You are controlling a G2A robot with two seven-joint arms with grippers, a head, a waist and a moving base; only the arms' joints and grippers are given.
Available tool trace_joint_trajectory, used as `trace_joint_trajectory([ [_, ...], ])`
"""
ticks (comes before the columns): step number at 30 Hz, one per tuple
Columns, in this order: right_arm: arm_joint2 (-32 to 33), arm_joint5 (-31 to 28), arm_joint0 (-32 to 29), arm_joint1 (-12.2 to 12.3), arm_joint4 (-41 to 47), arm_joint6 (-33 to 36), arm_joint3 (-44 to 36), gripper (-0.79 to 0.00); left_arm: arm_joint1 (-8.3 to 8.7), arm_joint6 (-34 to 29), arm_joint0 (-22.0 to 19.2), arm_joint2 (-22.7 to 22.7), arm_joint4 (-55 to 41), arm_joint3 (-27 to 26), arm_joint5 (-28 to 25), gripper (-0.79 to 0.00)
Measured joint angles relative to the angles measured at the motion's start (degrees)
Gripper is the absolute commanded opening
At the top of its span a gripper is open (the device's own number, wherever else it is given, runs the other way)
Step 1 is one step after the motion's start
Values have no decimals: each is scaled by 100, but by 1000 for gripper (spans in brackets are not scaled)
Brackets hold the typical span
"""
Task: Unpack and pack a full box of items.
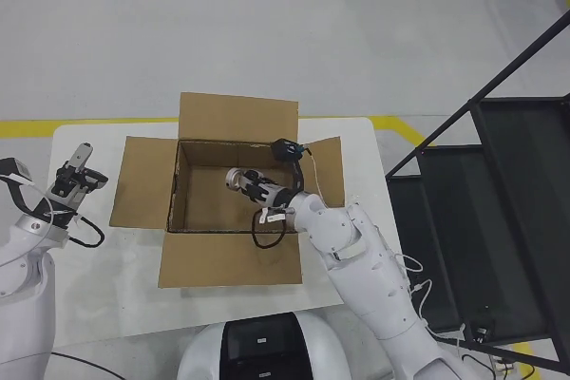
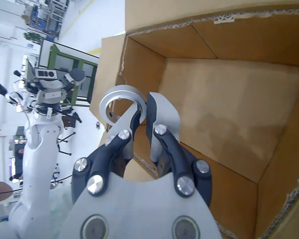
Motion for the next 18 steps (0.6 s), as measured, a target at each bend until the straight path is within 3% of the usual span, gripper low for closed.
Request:
trace_joint_trajectory([
  [18,16,-113,-27,0,122,-77,32,-785,0,0,0,0,0,0,0,0],
])
